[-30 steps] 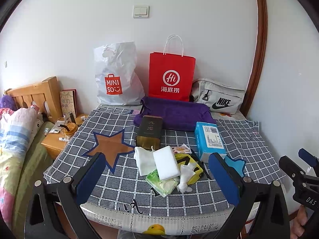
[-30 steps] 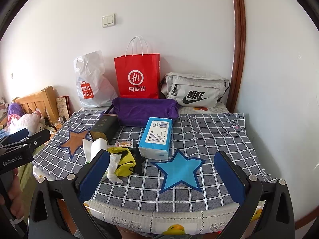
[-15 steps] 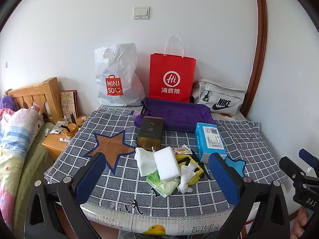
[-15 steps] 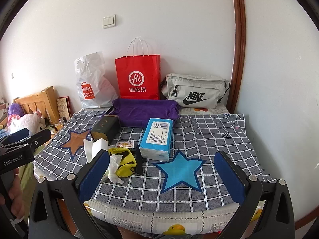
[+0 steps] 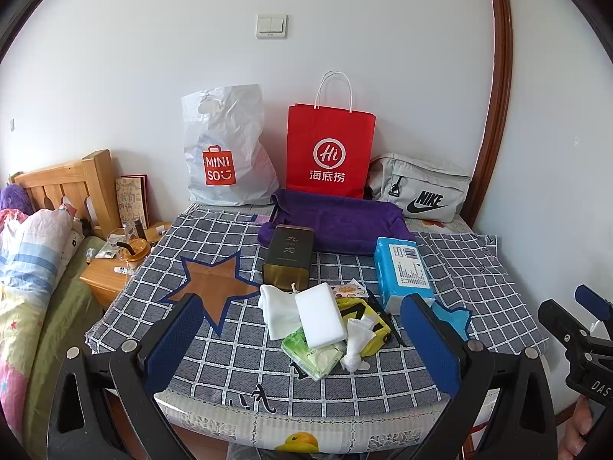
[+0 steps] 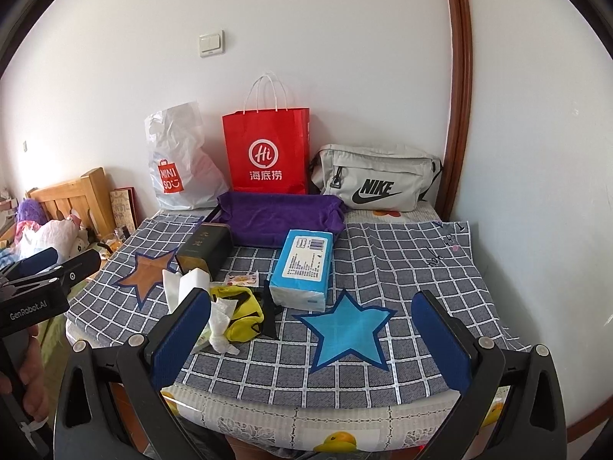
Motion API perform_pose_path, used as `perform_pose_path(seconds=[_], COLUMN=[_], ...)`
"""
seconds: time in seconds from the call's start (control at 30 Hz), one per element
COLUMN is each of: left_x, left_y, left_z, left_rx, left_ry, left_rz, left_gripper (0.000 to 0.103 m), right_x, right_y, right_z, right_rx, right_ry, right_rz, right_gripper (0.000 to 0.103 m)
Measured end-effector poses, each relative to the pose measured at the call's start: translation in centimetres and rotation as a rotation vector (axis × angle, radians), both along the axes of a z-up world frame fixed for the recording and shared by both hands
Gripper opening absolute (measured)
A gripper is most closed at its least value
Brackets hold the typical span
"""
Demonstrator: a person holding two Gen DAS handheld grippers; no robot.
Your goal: Organize soft objects
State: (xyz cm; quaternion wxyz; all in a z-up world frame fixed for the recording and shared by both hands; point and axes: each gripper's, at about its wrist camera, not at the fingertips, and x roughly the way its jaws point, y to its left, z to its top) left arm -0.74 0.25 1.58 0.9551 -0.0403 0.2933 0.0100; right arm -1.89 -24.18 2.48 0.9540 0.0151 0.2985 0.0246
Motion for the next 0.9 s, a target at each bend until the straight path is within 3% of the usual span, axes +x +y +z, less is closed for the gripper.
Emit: perform_pose_path(seconds=[0.9], left_x=[-0.21], left_y=[0.07], left_z=[-0.71], left_rx=[0.006], left_ry=[0.005], left_rz=[-0.001], left_gripper=[0.103], right_x=[-0.48], right_y=[0.69], right_z=[-0.15], right_rx=[0.001], right_ry=[-0.012], right_rz=[0.013], right_gripper=[0.103])
